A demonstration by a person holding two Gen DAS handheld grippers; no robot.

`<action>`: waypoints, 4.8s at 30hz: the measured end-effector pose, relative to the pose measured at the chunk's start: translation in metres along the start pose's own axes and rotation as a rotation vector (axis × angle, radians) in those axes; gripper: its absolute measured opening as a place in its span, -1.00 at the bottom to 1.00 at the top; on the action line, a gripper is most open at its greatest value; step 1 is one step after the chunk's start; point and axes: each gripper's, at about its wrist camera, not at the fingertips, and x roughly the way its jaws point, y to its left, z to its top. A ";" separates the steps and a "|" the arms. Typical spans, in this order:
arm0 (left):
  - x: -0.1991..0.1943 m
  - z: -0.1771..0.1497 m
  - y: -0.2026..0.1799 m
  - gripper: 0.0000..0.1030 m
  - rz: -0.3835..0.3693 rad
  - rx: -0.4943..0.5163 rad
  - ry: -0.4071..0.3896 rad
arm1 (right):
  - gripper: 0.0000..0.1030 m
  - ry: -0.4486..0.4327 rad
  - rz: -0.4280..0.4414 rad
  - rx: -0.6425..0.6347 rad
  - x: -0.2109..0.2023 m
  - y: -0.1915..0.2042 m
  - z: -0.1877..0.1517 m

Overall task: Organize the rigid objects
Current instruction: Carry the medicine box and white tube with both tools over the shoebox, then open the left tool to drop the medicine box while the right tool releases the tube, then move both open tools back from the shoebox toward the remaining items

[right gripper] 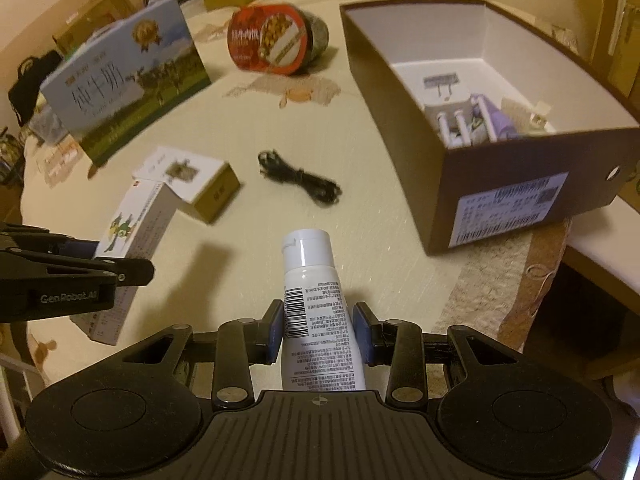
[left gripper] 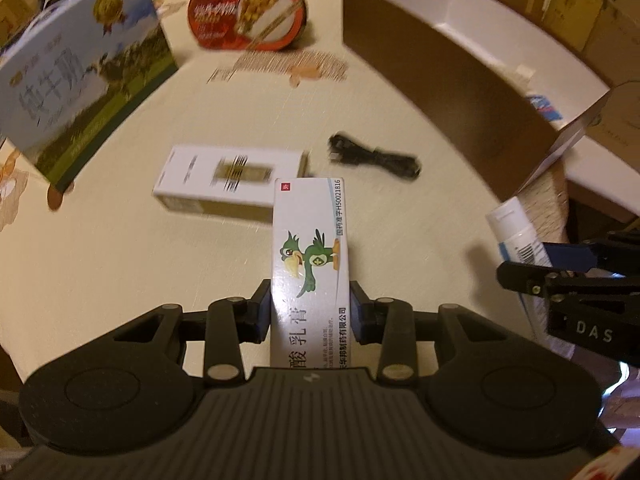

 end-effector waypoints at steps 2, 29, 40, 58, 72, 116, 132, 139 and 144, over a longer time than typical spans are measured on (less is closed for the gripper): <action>-0.007 0.009 -0.005 -0.36 -0.012 0.006 -0.019 | -0.34 -0.020 0.002 0.006 -0.008 -0.003 0.006; -0.025 0.164 -0.117 -0.36 -0.181 0.098 -0.201 | -0.34 -0.248 -0.047 0.129 -0.073 -0.119 0.112; 0.023 0.233 -0.150 -0.36 -0.151 0.084 -0.178 | -0.34 -0.258 -0.069 0.086 -0.037 -0.159 0.177; 0.115 0.279 -0.147 -0.35 -0.030 0.087 -0.099 | -0.34 -0.160 -0.063 0.160 0.051 -0.205 0.219; 0.117 0.277 -0.138 -0.28 -0.049 0.087 -0.110 | -0.31 -0.221 -0.076 0.191 0.047 -0.204 0.229; -0.095 0.127 -0.082 -0.19 -0.123 0.069 -0.210 | 0.29 -0.269 -0.059 0.272 -0.125 -0.078 0.098; -0.118 0.052 -0.019 -0.19 -0.053 -0.052 -0.170 | 0.29 -0.230 0.022 0.211 -0.134 -0.013 0.056; -0.110 0.028 -0.004 -0.20 -0.025 -0.083 -0.126 | 0.29 -0.190 0.033 0.165 -0.123 0.007 0.042; -0.104 0.014 0.004 -0.19 -0.016 -0.100 -0.096 | 0.29 -0.152 0.041 0.146 -0.110 0.017 0.034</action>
